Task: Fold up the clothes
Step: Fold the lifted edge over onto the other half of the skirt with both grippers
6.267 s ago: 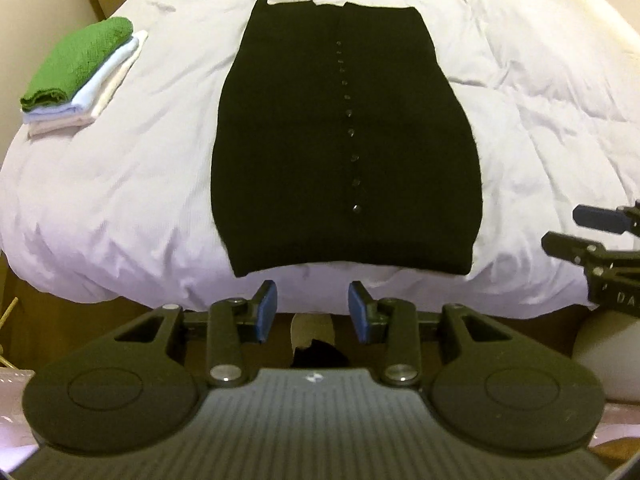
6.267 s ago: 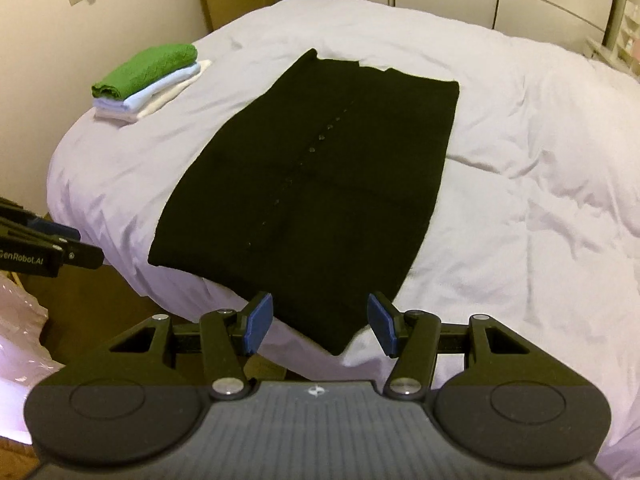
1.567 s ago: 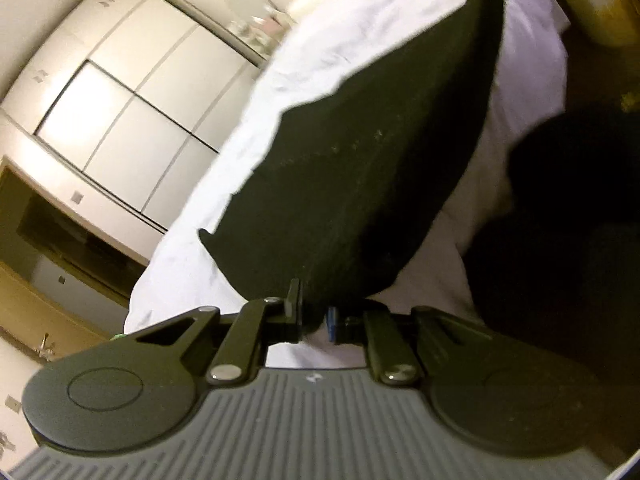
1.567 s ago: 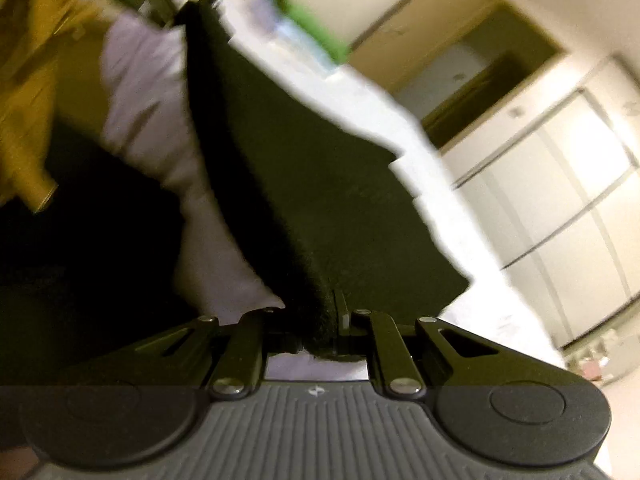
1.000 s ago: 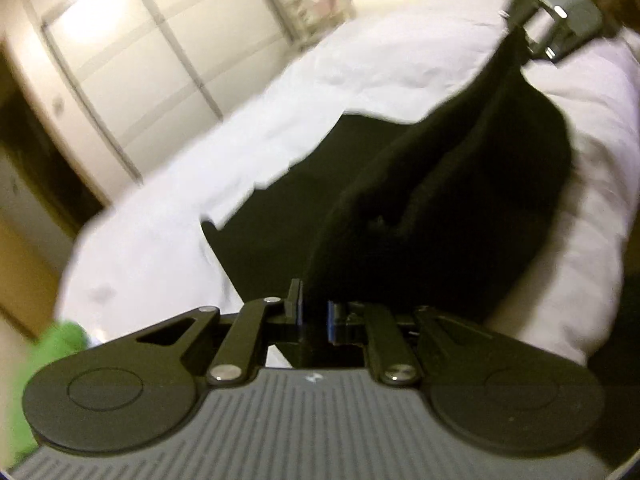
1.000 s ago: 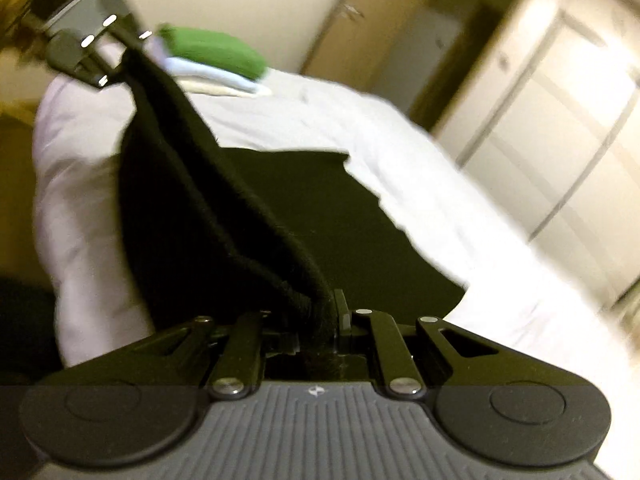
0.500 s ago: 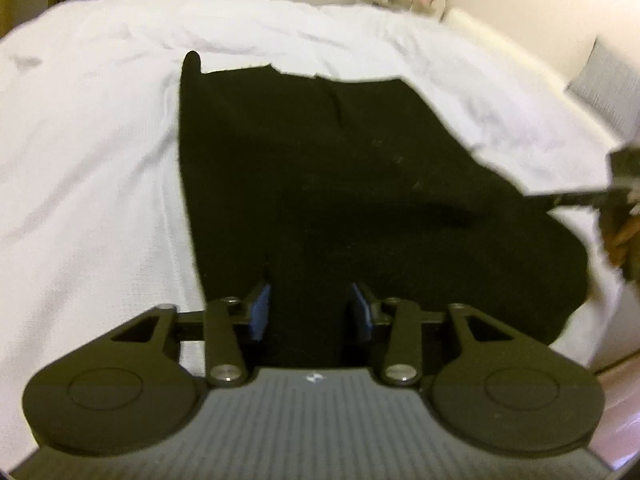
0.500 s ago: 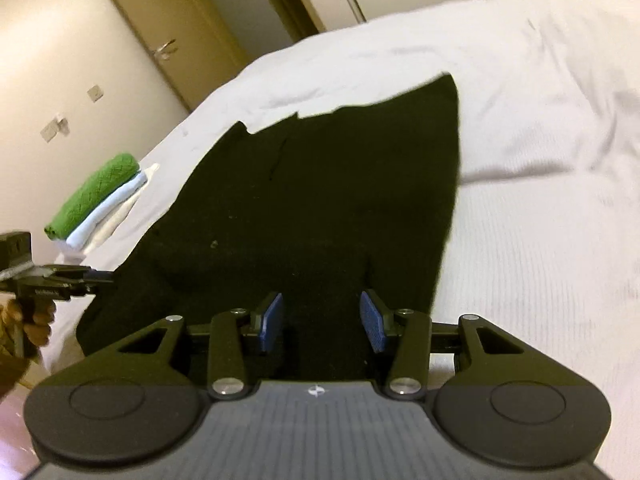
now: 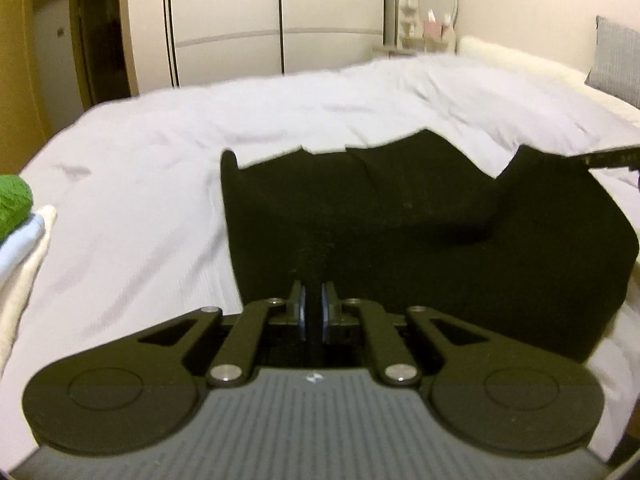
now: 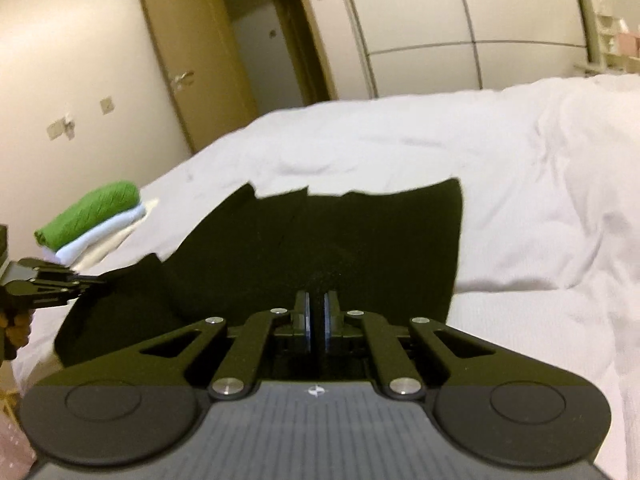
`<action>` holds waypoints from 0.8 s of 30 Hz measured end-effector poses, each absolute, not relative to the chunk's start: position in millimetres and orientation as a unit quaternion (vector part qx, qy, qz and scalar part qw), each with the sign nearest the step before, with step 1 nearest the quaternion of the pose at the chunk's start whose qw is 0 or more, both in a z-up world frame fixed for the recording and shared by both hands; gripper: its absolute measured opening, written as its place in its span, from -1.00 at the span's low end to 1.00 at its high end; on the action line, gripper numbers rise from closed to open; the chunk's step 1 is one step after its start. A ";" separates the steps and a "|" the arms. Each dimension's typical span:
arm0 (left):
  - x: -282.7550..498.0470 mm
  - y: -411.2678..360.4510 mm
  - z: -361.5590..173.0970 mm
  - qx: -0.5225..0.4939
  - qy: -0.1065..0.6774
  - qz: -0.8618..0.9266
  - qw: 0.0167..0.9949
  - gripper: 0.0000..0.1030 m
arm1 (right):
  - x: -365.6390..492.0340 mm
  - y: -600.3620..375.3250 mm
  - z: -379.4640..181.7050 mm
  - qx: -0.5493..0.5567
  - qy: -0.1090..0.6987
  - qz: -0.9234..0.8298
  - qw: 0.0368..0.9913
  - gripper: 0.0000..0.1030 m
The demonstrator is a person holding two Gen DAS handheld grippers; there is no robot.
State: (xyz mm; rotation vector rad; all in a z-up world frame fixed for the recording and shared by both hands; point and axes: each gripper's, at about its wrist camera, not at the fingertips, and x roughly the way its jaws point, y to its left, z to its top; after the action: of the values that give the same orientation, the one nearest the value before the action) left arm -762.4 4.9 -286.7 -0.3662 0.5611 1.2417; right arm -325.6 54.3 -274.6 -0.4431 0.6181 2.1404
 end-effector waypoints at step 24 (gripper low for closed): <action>-753.1 20.7 -287.8 -0.158 0.298 0.634 0.696 -0.60 | -353.5 87.6 -306.2 -0.263 0.241 0.756 0.549 -0.20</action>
State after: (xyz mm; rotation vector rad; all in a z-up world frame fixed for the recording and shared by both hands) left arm -753.1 20.7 -287.8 -0.3520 0.6637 1.4140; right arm -353.5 87.6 -306.2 -0.6234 0.5699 1.7894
